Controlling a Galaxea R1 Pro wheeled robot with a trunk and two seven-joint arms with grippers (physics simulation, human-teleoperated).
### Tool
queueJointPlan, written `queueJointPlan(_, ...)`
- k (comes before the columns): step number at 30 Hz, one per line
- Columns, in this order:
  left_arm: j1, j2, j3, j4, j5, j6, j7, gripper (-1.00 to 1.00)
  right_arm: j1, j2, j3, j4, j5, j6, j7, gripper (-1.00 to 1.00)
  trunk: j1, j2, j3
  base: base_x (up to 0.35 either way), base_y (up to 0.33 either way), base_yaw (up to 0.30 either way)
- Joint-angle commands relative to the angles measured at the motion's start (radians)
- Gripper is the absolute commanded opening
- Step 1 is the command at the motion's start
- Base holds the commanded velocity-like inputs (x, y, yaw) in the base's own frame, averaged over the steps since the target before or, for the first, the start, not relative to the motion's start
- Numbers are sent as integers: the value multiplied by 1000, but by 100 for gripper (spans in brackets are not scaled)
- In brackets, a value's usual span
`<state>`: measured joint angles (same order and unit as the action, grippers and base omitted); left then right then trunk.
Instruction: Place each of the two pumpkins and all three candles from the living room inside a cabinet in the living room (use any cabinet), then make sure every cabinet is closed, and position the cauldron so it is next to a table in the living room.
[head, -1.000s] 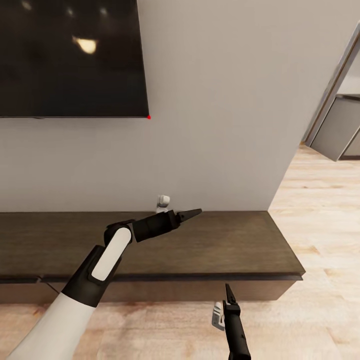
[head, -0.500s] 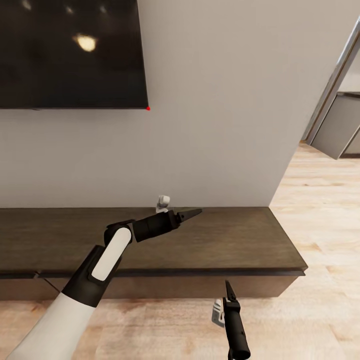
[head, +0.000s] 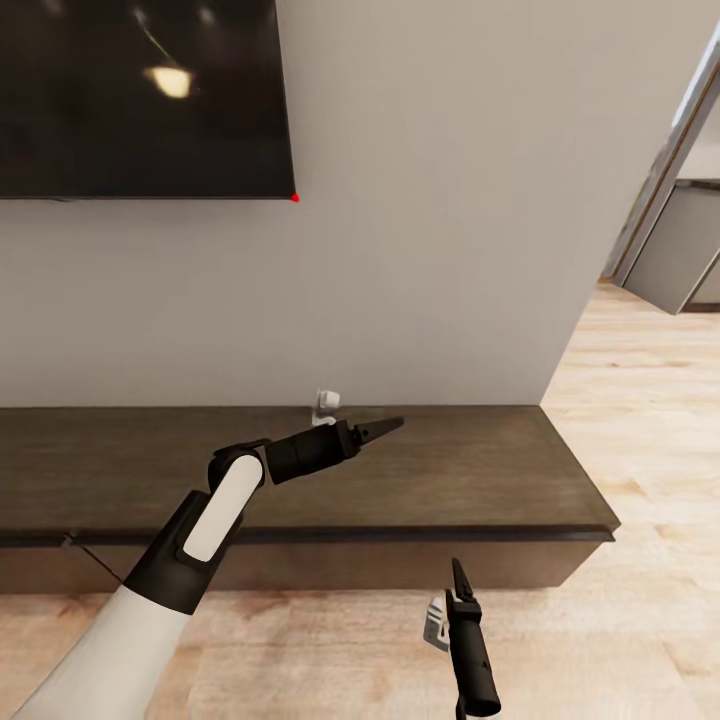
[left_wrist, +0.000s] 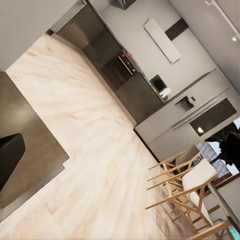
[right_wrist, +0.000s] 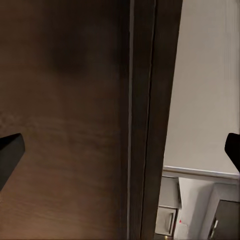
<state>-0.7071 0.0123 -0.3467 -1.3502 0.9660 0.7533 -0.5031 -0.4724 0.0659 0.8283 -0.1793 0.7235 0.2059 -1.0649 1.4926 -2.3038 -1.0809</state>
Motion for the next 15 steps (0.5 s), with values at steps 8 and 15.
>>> queueJointPlan(8,0,0,0,-1,0,1,0,100,0,1,0,-1,1,-63,-61,100,31,-56,-25,0,0,0)
queueJointPlan(15,0,0,0,-1,0,1,0,100,0,2,0,-2,1,-66,-74,100,58,-105,-47,0,0,0)
